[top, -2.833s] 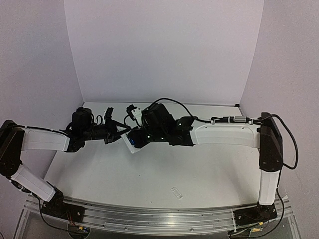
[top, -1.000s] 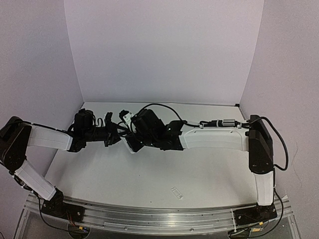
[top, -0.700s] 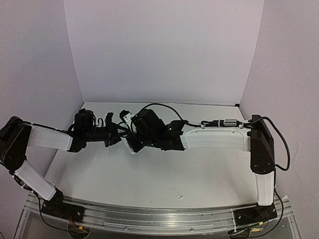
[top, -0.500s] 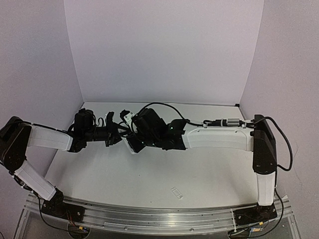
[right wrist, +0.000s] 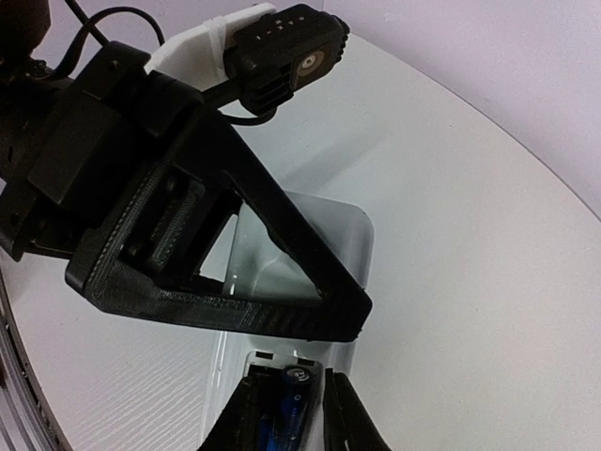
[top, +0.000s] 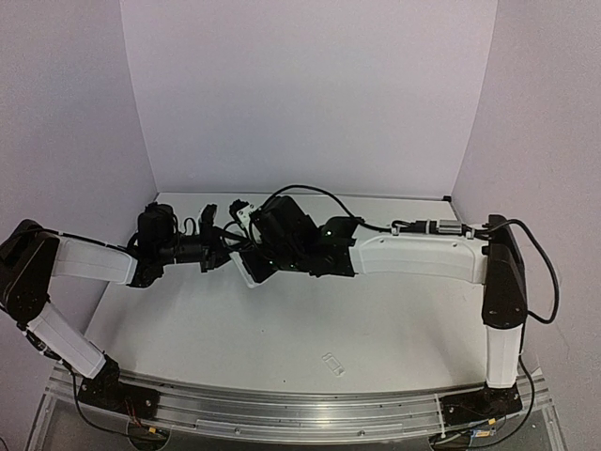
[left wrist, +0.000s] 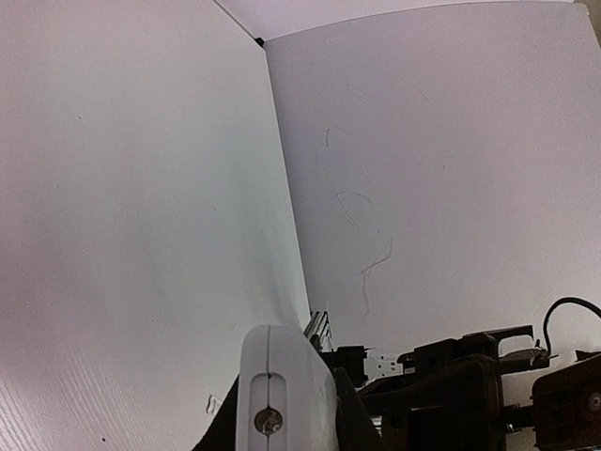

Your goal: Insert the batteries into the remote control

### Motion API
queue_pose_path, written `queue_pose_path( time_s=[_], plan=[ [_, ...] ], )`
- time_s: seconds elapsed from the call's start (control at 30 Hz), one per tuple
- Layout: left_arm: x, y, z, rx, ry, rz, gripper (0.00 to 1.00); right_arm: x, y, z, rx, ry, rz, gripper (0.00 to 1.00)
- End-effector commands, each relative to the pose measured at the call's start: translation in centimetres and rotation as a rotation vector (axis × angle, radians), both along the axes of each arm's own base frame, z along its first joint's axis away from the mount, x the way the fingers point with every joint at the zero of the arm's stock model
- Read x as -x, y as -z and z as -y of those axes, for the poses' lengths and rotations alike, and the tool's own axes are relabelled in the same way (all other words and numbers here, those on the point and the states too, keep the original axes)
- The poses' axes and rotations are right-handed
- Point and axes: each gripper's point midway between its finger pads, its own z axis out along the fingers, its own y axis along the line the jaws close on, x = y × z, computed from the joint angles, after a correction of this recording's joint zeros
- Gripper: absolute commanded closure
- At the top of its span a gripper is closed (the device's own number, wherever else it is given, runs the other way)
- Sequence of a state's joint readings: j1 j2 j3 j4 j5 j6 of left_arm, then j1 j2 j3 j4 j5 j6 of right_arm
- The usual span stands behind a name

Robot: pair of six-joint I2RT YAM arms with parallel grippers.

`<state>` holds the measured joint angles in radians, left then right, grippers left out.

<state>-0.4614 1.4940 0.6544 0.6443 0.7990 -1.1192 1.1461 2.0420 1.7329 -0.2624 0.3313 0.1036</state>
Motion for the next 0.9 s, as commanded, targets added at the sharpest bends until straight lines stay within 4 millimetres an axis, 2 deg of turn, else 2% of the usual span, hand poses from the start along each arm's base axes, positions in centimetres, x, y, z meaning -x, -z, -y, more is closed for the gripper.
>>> queue_pose_path(
  time_s=[0.0, 0.27, 0.43, 0.63, 0.87],
  plan=[
    [1.7, -12.1, 0.9, 0.239, 0.097, 0.387, 1.0, 5.2, 10.1, 2.8, 0.293, -0.08, -0.223, 0.75],
    [1.4, -11.3, 1.2, 0.221, 0.107, 0.371, 1.0, 5.1, 9.0, 2.0, 0.259, -0.086, -0.221, 0.72],
    [0.9, -10.2, 1.5, 0.207, 0.107, 0.347, 1.0, 5.9, 7.8, 1.4, 0.22, -0.126, -0.24, 0.69],
    [0.7, -9.7, 1.7, 0.209, 0.119, 0.339, 1.0, 6.6, 6.7, 0.7, 0.169, -0.166, -0.268, 0.66],
    [0.5, -9.1, 1.8, 0.202, 0.118, 0.326, 1.0, 6.6, 5.4, 0.4, 0.128, -0.168, -0.256, 0.65]
  ],
)
